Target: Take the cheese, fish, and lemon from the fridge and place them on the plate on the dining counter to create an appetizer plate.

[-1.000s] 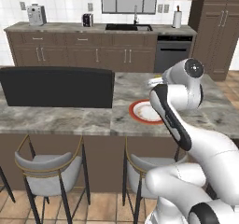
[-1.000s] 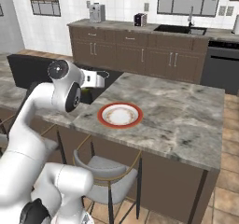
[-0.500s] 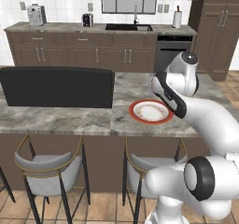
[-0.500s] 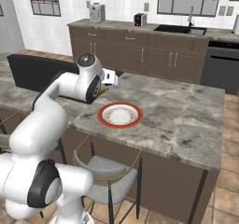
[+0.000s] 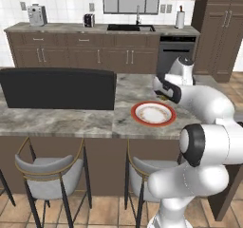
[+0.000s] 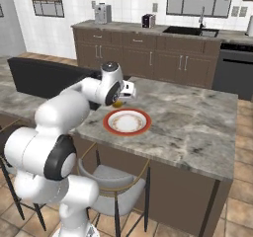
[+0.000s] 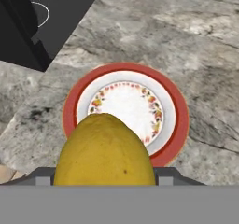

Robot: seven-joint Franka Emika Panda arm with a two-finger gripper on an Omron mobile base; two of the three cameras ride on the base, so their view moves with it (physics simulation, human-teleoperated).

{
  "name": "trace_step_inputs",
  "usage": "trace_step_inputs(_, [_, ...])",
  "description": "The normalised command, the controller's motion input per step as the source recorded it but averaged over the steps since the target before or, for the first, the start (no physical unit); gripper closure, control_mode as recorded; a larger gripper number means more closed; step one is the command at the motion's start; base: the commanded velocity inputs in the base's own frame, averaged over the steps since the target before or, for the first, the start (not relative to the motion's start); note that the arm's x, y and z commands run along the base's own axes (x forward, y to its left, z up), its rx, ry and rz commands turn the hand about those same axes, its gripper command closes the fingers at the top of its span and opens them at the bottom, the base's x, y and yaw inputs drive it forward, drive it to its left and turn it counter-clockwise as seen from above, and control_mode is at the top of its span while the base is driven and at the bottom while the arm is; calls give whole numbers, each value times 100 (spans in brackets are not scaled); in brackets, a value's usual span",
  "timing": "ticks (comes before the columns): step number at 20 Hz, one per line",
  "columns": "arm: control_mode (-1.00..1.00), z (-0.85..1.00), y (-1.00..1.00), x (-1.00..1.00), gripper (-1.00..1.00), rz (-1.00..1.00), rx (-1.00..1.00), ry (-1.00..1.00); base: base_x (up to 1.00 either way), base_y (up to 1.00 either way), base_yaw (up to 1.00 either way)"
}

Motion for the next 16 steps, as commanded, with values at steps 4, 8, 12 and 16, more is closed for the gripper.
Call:
trace_step_inputs(4, [-100,-44,0,47,100,0,0,14,0,0,0])
trace_step_inputs(8, [-100,-38,-1,48,100,0,0,2,0,0,0])
trace_step_inputs(12, [-100,-39,-12,44,100,0,0,1,0,0,0])
trace_step_inputs(16, [-100,-51,-11,51,100,0,0,0,0,0,0])
